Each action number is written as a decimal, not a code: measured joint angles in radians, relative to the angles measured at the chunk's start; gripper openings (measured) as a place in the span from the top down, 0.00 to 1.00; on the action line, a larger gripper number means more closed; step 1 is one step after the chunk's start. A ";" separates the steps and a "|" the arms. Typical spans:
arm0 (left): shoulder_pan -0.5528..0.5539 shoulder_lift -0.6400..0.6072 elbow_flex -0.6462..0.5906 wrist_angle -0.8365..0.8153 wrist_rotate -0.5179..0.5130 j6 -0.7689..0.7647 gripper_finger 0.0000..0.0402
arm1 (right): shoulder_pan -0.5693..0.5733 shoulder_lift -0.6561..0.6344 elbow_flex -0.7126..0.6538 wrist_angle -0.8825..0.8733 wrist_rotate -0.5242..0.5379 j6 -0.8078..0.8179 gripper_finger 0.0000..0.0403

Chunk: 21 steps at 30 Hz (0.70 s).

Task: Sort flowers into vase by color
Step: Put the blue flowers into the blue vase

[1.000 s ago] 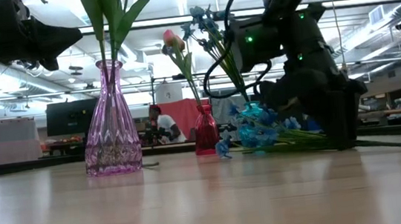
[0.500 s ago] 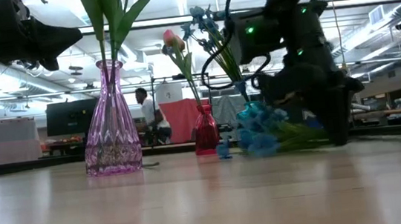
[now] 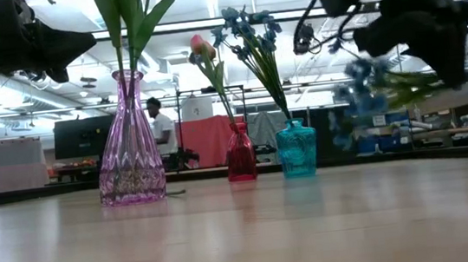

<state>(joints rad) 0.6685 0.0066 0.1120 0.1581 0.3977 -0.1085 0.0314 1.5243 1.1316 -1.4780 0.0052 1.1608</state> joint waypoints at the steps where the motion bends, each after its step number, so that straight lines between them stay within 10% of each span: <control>1: 0.000 0.000 0.000 0.000 0.000 0.000 0.86 | -0.009 -0.025 0.000 -0.007 0.055 0.016 0.94; 10: 0.000 0.000 0.000 0.003 0.000 0.000 0.86 | -0.080 -0.202 -0.001 0.322 0.541 -0.156 0.94; 21: 0.000 0.000 0.000 0.000 0.000 0.000 0.86 | -0.177 -0.230 -0.206 1.188 0.579 -0.628 0.94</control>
<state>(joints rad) 0.6685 0.0066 0.1120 0.1583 0.3973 -0.1089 -0.1456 1.2943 0.9259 -0.2898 0.5839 0.5325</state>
